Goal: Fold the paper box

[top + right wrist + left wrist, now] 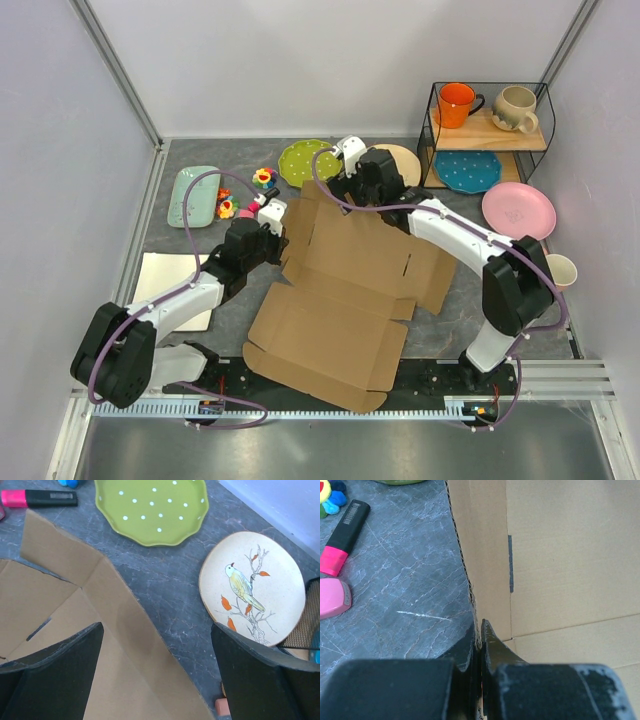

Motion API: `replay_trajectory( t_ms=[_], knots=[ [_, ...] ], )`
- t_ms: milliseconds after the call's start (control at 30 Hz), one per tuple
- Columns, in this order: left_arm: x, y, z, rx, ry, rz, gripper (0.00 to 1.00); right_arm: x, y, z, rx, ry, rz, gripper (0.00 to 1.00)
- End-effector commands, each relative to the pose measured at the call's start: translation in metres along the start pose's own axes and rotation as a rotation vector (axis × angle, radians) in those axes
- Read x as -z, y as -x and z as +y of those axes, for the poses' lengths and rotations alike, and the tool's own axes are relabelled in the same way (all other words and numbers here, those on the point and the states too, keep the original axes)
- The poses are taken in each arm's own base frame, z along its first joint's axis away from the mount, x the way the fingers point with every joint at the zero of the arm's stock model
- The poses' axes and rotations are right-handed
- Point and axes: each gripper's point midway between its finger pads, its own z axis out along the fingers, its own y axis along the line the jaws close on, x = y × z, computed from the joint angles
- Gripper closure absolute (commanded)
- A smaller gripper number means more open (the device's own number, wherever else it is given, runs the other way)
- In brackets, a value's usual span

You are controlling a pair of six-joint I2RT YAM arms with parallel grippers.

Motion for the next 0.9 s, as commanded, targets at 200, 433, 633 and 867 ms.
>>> replay_trajectory(
  t_ms=[200, 433, 633, 867],
  knots=[
    [0.004, 0.014, 0.001, -0.052, 0.015, -0.061, 0.98, -0.016, -0.009, 0.023, 0.006, 0.170, 0.041, 0.05],
    [0.003, 0.014, 0.001, -0.052, 0.021, -0.056, 0.98, -0.018, -0.014, 0.028, -0.022, 0.191, 0.055, 0.22],
    [0.002, 0.014, 0.001, -0.052, 0.023, -0.051, 0.98, -0.009, -0.014, 0.032, -0.057, 0.197, 0.019, 0.40],
    [0.001, 0.011, 0.003, -0.039, 0.036, -0.033, 0.98, -0.005, -0.023, 0.033, -0.059, 0.201, 0.028, 0.61]
  ],
)
